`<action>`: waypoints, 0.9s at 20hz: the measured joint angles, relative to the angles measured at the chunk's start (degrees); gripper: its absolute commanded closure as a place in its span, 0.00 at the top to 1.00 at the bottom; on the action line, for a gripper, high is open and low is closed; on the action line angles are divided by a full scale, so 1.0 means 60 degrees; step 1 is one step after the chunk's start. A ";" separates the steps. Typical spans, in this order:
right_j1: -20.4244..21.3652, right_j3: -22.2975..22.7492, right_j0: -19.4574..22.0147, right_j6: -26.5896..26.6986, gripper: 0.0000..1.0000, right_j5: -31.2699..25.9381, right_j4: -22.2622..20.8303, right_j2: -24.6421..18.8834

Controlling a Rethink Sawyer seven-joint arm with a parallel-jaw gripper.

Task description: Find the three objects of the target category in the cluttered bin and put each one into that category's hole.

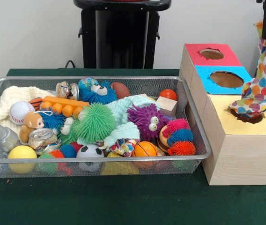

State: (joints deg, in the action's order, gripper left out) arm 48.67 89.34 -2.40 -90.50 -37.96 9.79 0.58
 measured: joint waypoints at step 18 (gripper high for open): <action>-0.0458 0.0206 -0.0016 0.0000 0.00 0.0933 -0.0106 -0.0004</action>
State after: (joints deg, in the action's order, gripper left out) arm 45.92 90.57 -2.49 -90.50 -32.36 9.15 0.56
